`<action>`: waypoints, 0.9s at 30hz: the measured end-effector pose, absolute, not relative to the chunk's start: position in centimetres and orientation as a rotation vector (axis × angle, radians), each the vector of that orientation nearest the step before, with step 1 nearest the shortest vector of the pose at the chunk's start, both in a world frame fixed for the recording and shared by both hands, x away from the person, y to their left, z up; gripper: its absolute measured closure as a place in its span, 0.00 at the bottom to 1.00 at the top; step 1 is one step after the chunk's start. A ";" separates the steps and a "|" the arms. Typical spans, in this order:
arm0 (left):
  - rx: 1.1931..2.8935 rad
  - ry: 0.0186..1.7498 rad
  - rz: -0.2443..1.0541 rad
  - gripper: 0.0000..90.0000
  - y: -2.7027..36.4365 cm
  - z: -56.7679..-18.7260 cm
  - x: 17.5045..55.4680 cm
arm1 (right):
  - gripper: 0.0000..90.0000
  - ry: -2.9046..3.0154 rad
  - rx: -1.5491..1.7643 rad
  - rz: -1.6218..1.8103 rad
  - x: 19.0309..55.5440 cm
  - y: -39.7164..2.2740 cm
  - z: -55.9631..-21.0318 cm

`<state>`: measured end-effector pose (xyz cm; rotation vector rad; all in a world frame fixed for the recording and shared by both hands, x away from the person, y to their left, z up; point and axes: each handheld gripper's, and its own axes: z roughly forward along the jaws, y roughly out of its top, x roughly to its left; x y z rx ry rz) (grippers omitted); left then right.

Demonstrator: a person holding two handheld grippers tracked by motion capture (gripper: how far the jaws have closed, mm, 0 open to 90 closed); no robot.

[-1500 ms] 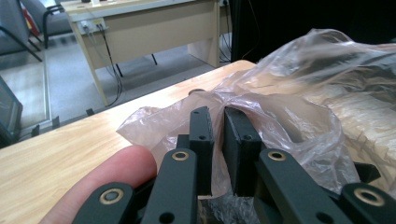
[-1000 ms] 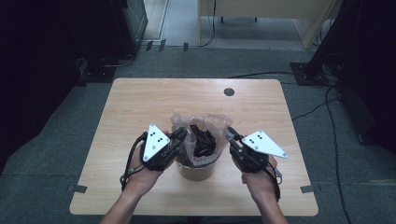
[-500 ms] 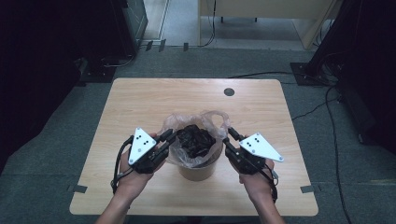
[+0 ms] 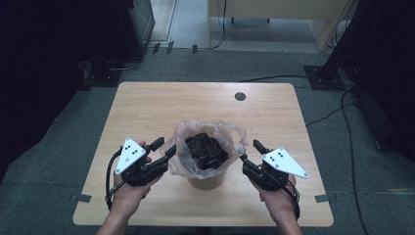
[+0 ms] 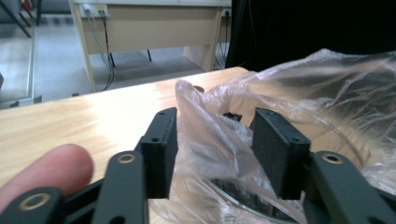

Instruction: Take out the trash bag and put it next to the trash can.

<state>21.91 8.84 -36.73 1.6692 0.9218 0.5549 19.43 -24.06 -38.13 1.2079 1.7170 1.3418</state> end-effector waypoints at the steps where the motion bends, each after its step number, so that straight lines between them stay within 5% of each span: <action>1: 1.680 0.929 0.556 0.51 8.6 -36.9 21.8 | 0.52 1.716 1.215 1.343 19.4 -24.1 -38.3; 8: 1.759 0.958 0.502 0.44 7.1 -38.2 21.5 | 0.51 1.694 1.246 1.367 18.8 -24.4 -39.3; 13: 1.766 0.922 0.507 0.80 6.4 -38.2 21.4 | 0.48 1.705 1.253 1.408 18.3 -24.5 -39.7; 16: 1.770 0.912 0.513 0.92 6.0 -37.9 21.7 | 0.47 1.724 1.233 1.446 17.9 -24.3 -39.8; 27: 1.746 0.894 0.518 0.99 5.6 -36.0 23.1 | 0.35 1.838 1.142 1.611 17.4 -22.8 -40.0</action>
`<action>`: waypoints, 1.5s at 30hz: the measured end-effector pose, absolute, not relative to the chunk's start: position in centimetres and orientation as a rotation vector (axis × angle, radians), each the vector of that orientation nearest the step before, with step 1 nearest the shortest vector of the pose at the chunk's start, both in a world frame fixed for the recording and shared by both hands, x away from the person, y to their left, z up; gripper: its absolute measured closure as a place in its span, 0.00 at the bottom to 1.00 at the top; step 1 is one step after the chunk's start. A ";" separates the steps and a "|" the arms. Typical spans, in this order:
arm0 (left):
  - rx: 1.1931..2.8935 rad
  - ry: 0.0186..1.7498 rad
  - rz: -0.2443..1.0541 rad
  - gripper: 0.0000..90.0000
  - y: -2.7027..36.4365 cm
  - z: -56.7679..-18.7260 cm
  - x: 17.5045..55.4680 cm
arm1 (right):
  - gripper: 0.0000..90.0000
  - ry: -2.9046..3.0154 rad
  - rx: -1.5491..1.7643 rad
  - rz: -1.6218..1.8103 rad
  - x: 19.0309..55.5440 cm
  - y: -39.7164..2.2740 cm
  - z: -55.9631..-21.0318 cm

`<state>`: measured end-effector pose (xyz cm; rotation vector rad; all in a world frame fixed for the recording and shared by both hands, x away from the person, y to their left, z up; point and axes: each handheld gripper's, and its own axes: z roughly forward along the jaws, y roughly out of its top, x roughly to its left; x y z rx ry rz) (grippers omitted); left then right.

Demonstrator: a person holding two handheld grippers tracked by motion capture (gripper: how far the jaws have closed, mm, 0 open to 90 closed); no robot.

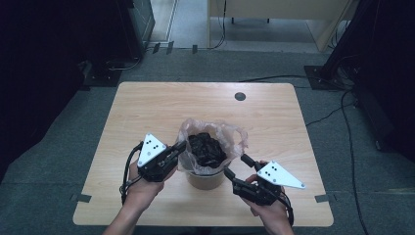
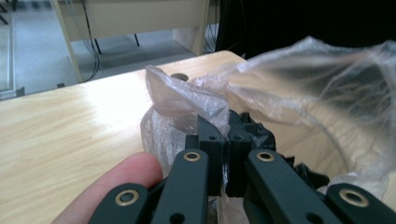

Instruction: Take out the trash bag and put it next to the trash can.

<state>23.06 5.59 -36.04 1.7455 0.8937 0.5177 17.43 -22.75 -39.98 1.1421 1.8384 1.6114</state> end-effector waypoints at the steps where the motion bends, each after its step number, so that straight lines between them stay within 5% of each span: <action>1: 1.739 0.895 0.518 0.99 5.5 -35.9 23.1 | 0.34 1.845 1.134 1.621 17.4 -22.6 -40.0; 7: 1.722 0.893 0.522 0.99 5.1 -35.2 23.3 | 0.15 1.856 1.090 1.597 17.2 -20.2 -39.6; 23: 1.684 0.917 0.425 0.97 5.1 -34.1 23.8 | 0.18 1.949 1.082 1.373 18.5 -14.1 -39.4; 25: 1.678 0.909 0.417 0.95 5.2 -34.0 23.7 | 0.26 1.933 1.086 1.382 18.7 -13.9 -39.3; 28: 1.650 0.899 0.399 0.88 5.7 -33.8 23.5 | 0.50 1.924 1.076 1.351 18.8 -13.7 -39.3; 34: 1.574 0.845 0.387 0.58 7.0 -33.5 23.2 | 0.93 1.921 1.094 1.339 19.1 -14.1 -39.3; 38: 1.520 0.857 0.420 0.43 8.1 -33.7 22.9 | 1.00 1.905 1.104 1.396 19.3 -14.9 -39.1; 45: 1.484 0.933 0.454 0.32 9.9 -34.9 23.1 | 1.00 1.816 1.080 1.439 19.3 -15.6 -37.9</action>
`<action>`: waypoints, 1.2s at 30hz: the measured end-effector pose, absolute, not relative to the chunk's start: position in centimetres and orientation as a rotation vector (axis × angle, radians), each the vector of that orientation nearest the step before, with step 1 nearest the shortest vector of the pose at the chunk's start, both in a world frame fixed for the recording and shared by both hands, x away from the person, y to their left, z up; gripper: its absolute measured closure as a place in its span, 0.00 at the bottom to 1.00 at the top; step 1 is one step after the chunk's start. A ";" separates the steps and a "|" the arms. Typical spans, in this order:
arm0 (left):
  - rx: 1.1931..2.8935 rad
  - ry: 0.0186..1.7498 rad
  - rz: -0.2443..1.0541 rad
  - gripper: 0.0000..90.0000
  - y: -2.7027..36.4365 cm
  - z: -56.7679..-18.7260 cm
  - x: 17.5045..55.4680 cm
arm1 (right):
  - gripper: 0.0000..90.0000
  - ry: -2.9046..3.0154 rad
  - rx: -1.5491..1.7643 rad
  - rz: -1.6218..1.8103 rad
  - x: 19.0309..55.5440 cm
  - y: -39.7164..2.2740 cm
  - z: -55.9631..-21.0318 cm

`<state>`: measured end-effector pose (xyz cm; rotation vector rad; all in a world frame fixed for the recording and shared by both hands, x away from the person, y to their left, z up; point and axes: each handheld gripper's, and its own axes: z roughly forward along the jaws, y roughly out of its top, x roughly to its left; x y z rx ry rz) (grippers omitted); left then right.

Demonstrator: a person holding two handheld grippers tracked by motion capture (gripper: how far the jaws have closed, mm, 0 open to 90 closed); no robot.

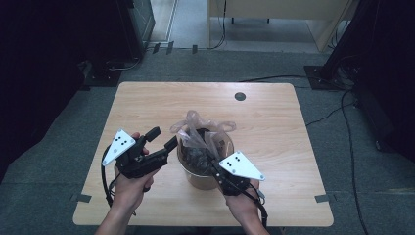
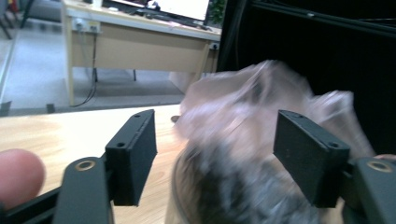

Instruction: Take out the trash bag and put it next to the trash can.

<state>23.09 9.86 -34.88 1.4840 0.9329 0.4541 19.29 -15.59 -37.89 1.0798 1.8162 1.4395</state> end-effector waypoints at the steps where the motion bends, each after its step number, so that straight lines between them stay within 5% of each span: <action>1: 1.480 0.945 0.459 0.31 10.0 -35.1 23.1 | 1.00 1.806 1.079 1.446 19.3 -15.6 -37.7; 10: 1.534 1.050 0.594 0.13 11.2 -37.4 23.3 | 1.00 1.739 1.045 1.473 19.3 -16.1 -36.0; 36: 1.770 1.465 0.802 0.11 17.4 -48.8 23.6 | 1.00 1.578 0.985 1.475 19.0 -18.1 -32.9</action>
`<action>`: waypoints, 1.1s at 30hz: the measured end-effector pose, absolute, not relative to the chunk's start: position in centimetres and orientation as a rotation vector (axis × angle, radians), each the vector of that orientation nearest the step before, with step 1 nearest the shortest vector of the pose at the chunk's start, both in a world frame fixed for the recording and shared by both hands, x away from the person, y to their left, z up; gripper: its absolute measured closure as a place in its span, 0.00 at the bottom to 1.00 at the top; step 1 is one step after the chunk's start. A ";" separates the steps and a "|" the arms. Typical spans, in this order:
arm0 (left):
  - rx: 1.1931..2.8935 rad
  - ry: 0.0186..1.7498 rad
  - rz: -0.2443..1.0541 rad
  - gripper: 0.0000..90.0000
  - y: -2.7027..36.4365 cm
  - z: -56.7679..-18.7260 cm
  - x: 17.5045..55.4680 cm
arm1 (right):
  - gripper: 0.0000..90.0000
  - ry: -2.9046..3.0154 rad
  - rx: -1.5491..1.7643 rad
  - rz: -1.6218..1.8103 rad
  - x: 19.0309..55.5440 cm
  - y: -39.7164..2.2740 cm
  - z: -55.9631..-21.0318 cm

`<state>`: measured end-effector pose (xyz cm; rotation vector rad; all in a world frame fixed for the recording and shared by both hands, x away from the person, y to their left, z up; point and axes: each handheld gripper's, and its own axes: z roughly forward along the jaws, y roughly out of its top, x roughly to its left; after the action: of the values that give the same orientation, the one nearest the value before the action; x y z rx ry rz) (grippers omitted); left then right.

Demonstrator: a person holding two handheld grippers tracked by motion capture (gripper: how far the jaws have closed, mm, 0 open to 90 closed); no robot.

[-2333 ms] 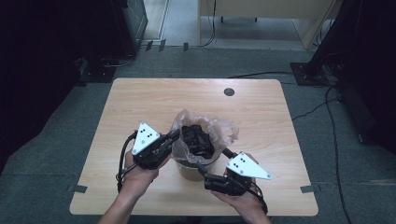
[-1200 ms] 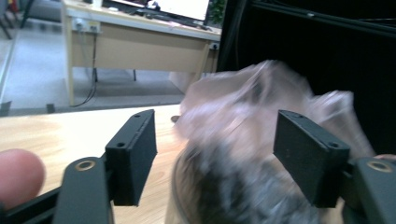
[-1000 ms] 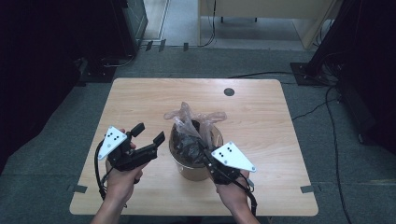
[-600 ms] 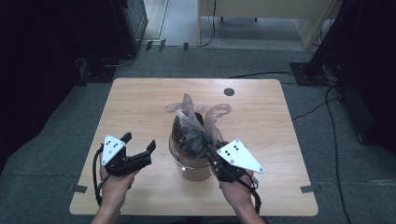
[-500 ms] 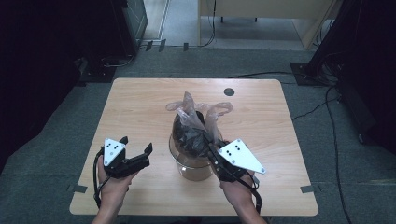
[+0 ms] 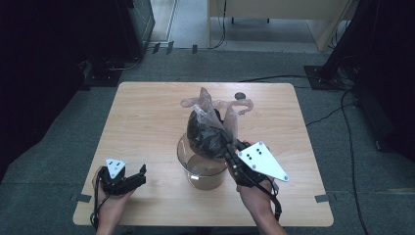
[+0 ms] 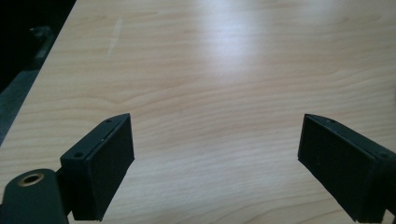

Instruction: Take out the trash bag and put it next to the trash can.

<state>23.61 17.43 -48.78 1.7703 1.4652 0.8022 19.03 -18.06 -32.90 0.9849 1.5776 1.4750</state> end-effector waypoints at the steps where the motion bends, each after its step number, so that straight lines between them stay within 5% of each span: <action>1: 1.784 1.475 0.816 0.11 17.7 -49.1 23.6 | 1.00 1.571 0.983 1.473 19.0 -18.2 -32.8; 21: 1.851 1.565 0.845 0.11 19.8 -52.4 24.0 | 1.00 1.415 1.047 1.413 19.7 -22.9 -31.5; 33: 1.797 1.625 0.722 0.12 20.5 -52.4 24.3 | 1.00 1.387 1.164 1.343 21.8 -24.9 -34.3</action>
<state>24.29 20.46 -52.41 1.7973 1.6250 0.7217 21.76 -24.95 -34.28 1.1643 1.3871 1.3434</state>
